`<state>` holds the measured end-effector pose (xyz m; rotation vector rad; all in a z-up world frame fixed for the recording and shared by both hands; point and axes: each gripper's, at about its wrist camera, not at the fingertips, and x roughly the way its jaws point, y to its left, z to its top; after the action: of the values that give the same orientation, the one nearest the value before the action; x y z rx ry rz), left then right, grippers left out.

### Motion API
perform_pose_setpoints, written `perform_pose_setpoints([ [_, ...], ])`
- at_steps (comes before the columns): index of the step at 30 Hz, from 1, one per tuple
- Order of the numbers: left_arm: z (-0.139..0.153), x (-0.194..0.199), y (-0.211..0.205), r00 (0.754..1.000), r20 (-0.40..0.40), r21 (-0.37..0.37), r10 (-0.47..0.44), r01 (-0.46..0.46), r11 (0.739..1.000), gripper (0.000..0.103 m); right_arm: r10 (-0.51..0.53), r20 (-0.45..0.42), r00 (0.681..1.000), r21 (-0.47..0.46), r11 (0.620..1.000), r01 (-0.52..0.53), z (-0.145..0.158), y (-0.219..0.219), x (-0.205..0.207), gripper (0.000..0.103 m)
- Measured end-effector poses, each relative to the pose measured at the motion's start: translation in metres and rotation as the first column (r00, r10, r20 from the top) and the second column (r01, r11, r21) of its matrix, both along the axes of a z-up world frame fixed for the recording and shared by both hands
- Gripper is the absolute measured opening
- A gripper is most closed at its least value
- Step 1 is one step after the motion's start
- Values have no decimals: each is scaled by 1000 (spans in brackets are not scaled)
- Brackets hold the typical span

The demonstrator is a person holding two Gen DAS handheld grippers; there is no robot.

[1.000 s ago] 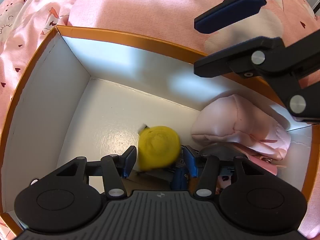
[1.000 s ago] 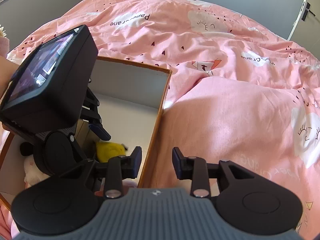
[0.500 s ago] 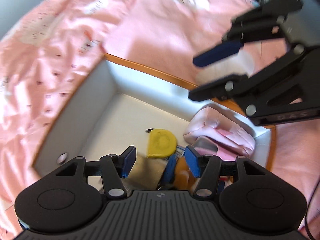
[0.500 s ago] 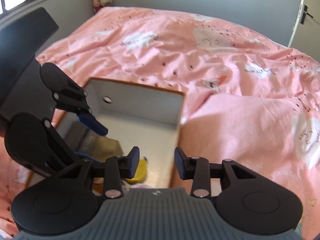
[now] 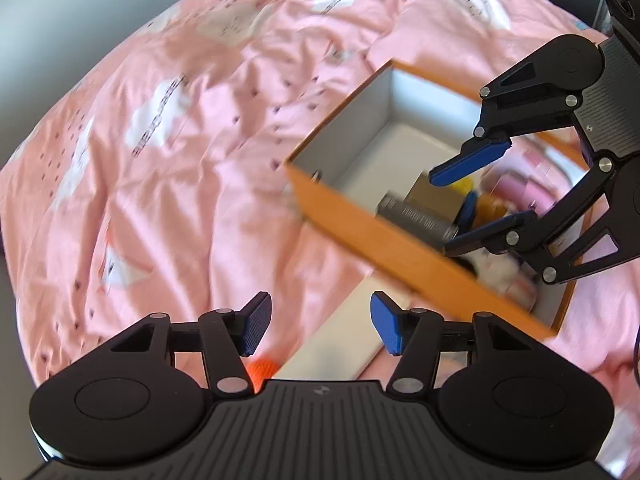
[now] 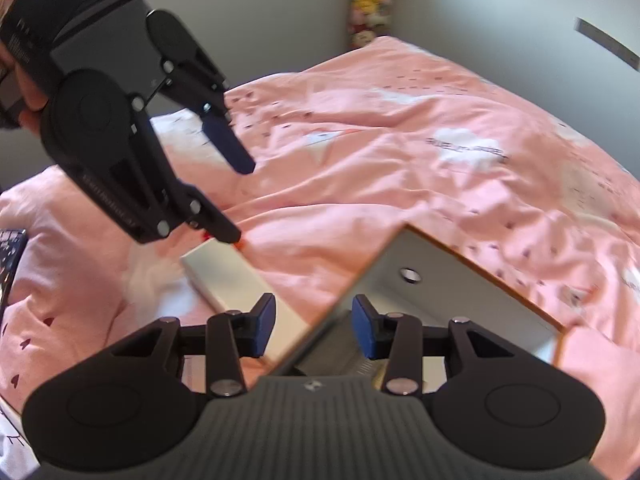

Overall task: Organize objects
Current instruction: 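Reach the right tool to the white rectangular box and grasp it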

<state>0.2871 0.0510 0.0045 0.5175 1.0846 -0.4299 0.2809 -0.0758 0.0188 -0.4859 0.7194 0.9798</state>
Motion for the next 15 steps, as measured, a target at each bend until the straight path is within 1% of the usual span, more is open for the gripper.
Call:
perform_pose_setpoints([
  [4, -10, -17, 34, 998, -29, 22, 48, -47, 999, 67, 98, -29, 995, -55, 994, -100, -16, 42, -11, 44],
  [7, -19, -30, 55, 996, -48, 35, 75, -73, 997, 67, 142, -61, 988, -106, 983, -148, -32, 68, -16, 44],
  [12, -38, -44, 77, 993, -75, 42, 97, -94, 995, 67, 171, -104, 980, -244, 951, -192, -68, 105, -23, 44],
  [15, -49, -47, 85, 992, -82, 35, 100, -98, 995, 67, 180, -98, 979, -301, 932, -202, -88, 119, -26, 44],
])
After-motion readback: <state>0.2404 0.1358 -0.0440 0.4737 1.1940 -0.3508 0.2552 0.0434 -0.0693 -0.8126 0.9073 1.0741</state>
